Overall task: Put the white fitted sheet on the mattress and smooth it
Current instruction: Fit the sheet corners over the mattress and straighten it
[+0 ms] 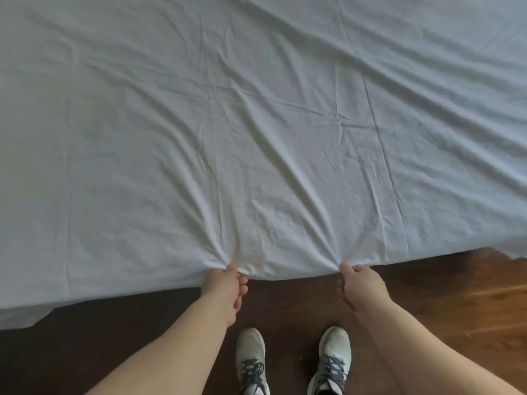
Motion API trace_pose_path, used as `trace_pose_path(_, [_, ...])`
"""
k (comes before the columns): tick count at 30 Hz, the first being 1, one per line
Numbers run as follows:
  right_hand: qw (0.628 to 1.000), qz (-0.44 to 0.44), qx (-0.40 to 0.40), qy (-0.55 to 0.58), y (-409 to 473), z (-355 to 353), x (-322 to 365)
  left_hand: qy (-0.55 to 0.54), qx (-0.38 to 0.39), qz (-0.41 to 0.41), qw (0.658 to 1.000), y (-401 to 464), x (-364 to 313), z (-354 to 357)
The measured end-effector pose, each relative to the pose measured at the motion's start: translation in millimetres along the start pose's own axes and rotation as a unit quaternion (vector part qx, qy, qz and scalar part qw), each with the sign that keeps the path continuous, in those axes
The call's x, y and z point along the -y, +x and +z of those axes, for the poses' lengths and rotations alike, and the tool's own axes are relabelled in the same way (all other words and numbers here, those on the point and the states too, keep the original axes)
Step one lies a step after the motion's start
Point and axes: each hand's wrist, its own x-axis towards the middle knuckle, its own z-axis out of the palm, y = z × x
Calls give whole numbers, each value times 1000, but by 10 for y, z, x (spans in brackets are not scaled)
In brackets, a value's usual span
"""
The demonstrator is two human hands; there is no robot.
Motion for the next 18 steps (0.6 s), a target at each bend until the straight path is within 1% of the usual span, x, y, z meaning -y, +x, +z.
trace_pose_path(3, [1000,7,6,5,-30,-1,-41,18,-11,-6,1000,-21,45,-64])
trace_pose_path(5, [1000,23,6,9,-43,-16,-60,37,-8,-40,999,-56,48,-123])
trace_pose_path(6, [999,39,19,12,-64,-30,-52,59,3,-62,996,-81,43,-155])
trace_pose_path(7, [997,65,44,23,-92,-41,-30,93,21,-81,992,-106,30,-179])
trace_pose_path(8, [994,84,70,26,-116,-46,9,139,38,-81,986,-131,-4,-201])
trace_pose_path(9, [993,77,85,4,-159,-54,77,206,41,-42,977,-136,-59,-210])
trace_pose_path(10, [994,33,78,-65,-179,-52,167,284,22,38,958,-108,-123,-216])
trace_pose_path(11, [984,-46,48,-163,-199,-34,277,366,-18,146,919,-62,-204,-224])
trace_pose_path(12, [957,-143,1,-253,-226,-25,398,437,-70,267,856,-30,-300,-234])
trace_pose_path(13, [923,-232,-39,-305,-264,0,530,474,-116,366,792,-3,-408,-248])
trace_pose_path(14, [889,-301,-75,-337,-294,41,656,496,-146,424,743,22,-504,-265])
trace_pose_path(15, [855,-351,-100,-368,-282,76,776,523,-152,443,712,86,-600,-293])
trace_pose_path(16, [827,-381,-101,-402,-261,109,870,560,-140,422,700,135,-665,-328])
trace_pose_path(18, [803,-369,-52,-464,-200,184,926,615,-94,338,706,246,-665,-405])
